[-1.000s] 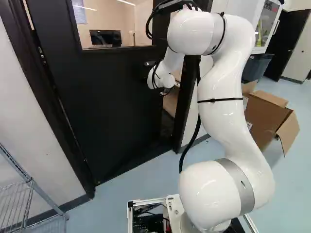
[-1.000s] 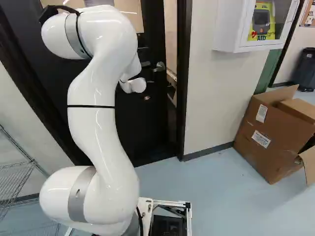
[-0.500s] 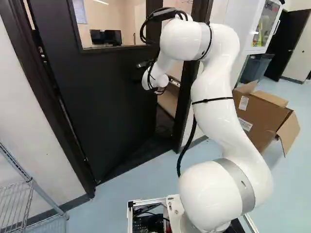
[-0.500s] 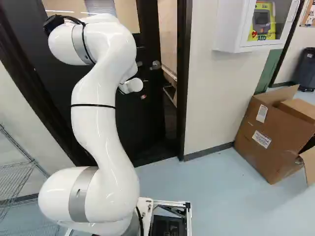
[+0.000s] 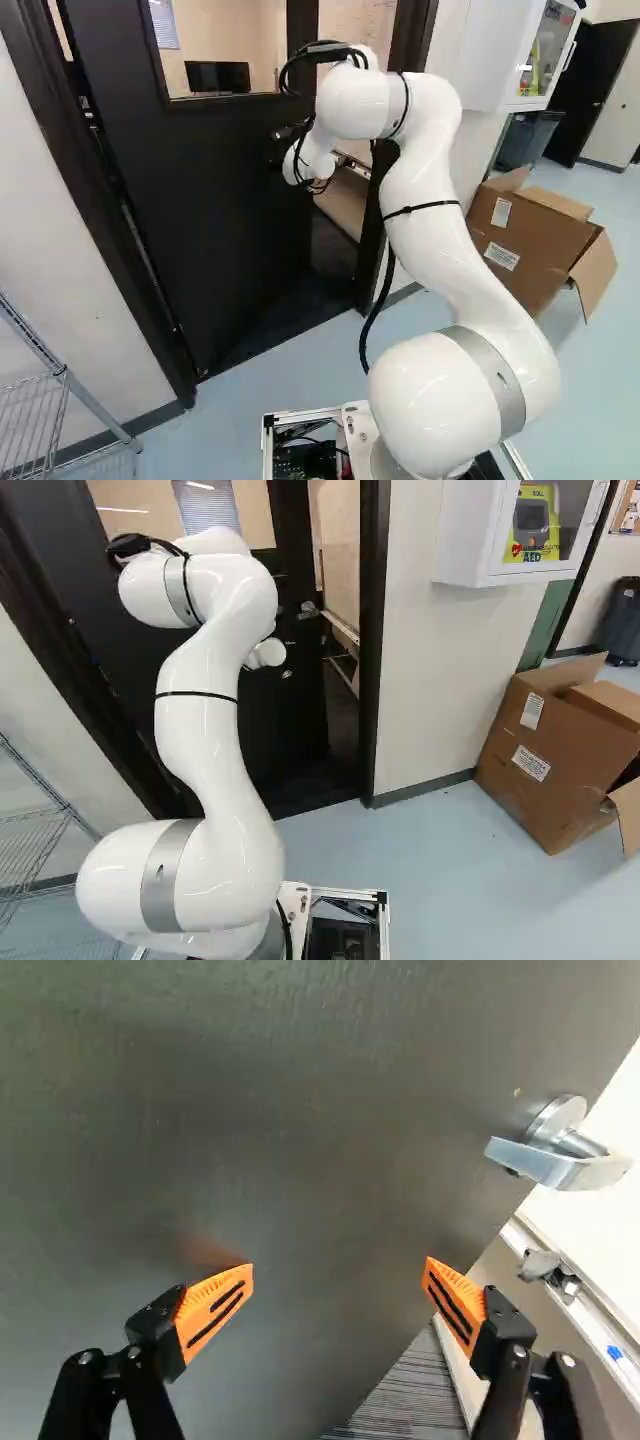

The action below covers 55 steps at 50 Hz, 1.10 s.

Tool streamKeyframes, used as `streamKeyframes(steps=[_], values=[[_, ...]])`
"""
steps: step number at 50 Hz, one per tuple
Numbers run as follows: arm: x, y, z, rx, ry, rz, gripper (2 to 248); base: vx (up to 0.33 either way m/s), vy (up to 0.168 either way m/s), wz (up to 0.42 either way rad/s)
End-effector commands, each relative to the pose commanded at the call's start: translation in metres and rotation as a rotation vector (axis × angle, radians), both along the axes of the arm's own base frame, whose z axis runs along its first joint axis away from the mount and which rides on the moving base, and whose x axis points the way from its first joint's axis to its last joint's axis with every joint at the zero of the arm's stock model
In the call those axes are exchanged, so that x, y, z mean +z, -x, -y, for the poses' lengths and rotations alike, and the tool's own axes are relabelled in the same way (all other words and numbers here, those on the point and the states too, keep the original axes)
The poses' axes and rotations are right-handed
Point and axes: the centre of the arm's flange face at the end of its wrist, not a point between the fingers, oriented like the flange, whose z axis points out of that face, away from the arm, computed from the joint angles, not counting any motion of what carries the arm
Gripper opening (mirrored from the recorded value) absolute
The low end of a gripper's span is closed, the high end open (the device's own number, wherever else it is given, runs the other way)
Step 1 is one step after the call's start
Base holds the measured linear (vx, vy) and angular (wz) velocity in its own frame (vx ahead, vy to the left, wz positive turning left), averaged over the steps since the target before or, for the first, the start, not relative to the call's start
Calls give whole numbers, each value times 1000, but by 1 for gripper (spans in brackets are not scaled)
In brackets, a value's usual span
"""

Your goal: Open the door and move inside

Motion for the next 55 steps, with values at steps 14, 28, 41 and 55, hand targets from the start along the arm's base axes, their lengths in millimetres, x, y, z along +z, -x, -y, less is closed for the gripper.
streamKeyframes(steps=[14, 28, 41, 55], values=[[-1, -3, -2, 2, -1, 4, 247, 0, 0, 0], [2, 9, 0, 2, 2, -10, 247, 0, 0, 0], [7, 34, 4, 2, 5, -34, 247, 0, 0, 0], [13, 62, 12, -3, 9, -59, 247, 0, 0, 0]])
